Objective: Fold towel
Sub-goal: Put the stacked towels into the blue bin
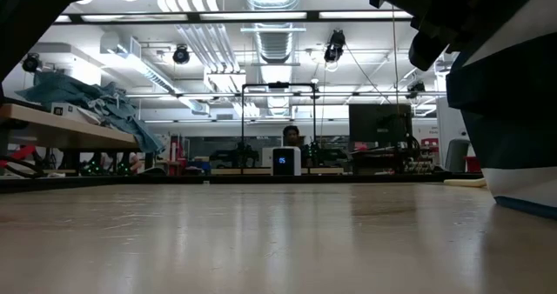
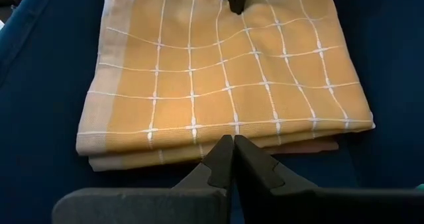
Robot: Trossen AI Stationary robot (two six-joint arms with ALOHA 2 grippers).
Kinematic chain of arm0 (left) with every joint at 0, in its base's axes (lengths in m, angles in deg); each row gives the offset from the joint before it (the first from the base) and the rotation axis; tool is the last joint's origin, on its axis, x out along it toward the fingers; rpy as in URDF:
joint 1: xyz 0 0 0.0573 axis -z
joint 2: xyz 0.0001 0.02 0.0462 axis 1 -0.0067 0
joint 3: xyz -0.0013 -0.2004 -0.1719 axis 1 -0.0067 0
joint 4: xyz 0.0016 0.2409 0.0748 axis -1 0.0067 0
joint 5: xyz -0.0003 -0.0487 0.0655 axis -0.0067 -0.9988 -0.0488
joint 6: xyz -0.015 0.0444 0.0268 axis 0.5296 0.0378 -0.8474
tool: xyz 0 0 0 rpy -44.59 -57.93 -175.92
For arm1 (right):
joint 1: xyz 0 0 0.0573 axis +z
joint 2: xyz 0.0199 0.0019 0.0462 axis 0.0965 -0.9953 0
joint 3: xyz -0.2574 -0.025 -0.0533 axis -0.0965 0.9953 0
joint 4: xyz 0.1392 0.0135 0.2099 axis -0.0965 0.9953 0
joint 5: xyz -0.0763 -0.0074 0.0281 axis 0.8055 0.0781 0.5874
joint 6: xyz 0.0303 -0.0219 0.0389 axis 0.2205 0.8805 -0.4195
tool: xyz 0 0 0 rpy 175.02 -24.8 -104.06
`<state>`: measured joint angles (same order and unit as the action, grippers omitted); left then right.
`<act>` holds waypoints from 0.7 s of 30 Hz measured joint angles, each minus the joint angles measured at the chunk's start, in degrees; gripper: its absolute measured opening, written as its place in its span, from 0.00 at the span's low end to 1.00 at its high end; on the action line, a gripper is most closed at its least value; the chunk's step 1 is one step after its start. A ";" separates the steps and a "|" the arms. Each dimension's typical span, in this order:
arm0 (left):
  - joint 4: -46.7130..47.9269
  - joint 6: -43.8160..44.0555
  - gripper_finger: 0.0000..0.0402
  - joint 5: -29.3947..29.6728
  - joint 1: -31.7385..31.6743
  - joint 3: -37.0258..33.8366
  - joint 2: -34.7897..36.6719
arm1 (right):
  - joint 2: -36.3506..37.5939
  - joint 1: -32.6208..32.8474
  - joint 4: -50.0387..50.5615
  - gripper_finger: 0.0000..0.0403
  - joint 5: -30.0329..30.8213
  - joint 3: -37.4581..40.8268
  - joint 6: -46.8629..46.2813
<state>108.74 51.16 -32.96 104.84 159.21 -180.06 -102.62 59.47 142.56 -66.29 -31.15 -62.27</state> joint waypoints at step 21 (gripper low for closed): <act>-0.46 -0.56 0.01 -0.09 0.00 -0.04 -0.02 | 0.35 2.49 6.17 0.00 2.08 -10.13 -1.70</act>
<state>108.28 50.60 -33.04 104.84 159.16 -180.08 -102.27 61.96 148.73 -64.21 -41.29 -63.97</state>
